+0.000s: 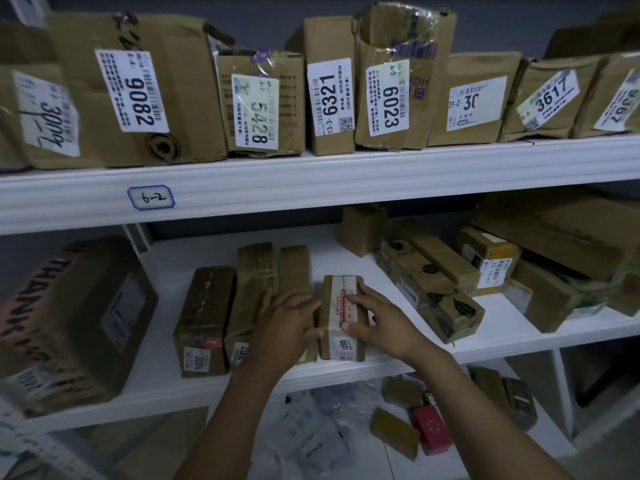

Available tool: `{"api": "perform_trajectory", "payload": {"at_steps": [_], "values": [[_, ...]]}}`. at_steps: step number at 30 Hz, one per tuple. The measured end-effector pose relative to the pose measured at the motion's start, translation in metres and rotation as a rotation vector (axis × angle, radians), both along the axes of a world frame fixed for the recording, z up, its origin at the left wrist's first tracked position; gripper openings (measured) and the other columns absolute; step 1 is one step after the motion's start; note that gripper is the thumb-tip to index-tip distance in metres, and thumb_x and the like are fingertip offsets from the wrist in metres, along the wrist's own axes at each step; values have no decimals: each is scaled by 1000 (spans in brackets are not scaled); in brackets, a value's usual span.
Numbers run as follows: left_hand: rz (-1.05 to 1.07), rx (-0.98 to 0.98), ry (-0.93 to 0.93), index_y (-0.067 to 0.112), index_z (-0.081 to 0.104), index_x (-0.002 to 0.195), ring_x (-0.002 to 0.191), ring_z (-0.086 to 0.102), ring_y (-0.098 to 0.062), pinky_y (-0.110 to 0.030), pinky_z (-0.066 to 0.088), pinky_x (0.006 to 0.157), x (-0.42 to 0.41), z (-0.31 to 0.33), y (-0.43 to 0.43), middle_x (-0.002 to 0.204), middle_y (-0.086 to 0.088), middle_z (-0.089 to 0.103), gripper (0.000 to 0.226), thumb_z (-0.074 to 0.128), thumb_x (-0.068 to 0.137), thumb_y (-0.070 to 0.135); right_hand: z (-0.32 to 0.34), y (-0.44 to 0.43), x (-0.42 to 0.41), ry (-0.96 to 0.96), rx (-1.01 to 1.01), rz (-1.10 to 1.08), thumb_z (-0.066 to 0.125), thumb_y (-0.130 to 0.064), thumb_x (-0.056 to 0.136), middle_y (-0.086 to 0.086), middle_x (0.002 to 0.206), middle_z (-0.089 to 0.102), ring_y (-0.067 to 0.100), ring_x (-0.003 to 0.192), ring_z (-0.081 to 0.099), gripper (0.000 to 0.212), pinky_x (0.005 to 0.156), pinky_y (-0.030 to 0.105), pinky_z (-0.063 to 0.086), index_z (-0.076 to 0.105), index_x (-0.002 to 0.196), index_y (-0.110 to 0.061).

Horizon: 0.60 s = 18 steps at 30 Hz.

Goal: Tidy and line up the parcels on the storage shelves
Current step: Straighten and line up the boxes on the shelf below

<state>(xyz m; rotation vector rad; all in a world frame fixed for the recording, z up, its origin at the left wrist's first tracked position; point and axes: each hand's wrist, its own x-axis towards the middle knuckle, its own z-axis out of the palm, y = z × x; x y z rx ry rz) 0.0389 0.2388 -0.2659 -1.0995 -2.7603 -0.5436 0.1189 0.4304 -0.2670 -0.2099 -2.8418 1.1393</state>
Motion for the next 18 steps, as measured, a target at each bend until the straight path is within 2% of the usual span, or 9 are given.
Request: {"api": "perform_trajectory", "payload": {"at_steps": [3,5,7,11,14,16,18], "values": [[59,-121,-63,33,46,140,140,27,-19,-46,23,115,-7,-5,-11,151,7,35,70,68,77,53,3,2,-4,-33,9,47,74,-39,82,-8,157,24,13,140,33,71,116,29,29,42,144,-24],[82,-180,-84,36,39,144,144,18,-22,-46,19,117,-8,-8,-15,156,7,27,75,68,78,55,3,3,-5,-48,-30,67,75,-33,82,-9,157,26,12,138,37,66,114,32,34,47,141,-26],[83,-184,-54,38,33,147,144,16,-21,-45,19,116,-7,-9,-16,157,8,24,78,68,79,54,2,1,-5,-40,-43,82,73,-29,84,-9,156,29,10,135,40,60,113,30,36,49,140,-25],[69,-171,-50,47,14,149,144,18,-22,-49,24,114,-5,-10,-12,157,7,21,84,62,81,57,0,-6,-6,-11,50,85,68,-32,88,-10,157,25,9,140,32,60,114,20,25,45,143,-25],[90,-177,-63,49,21,147,143,21,-24,-52,22,114,-4,-12,-6,157,0,23,70,54,86,61,4,-5,0,-9,101,86,63,-39,91,-9,158,24,10,142,28,60,109,16,19,43,145,-26],[105,-169,-41,48,26,146,142,23,-25,-54,24,113,-4,-15,-3,156,-2,25,66,52,86,61,7,5,8,-1,154,-4,60,-46,91,-8,157,27,13,143,27,59,114,26,22,44,144,-28],[116,-154,-39,47,28,145,142,24,-25,-55,25,112,-6,-19,-1,156,-1,26,66,53,86,60,3,27,16,19,285,-196,60,-48,90,-3,154,34,20,141,32,57,114,38,30,46,142,-28]]}}
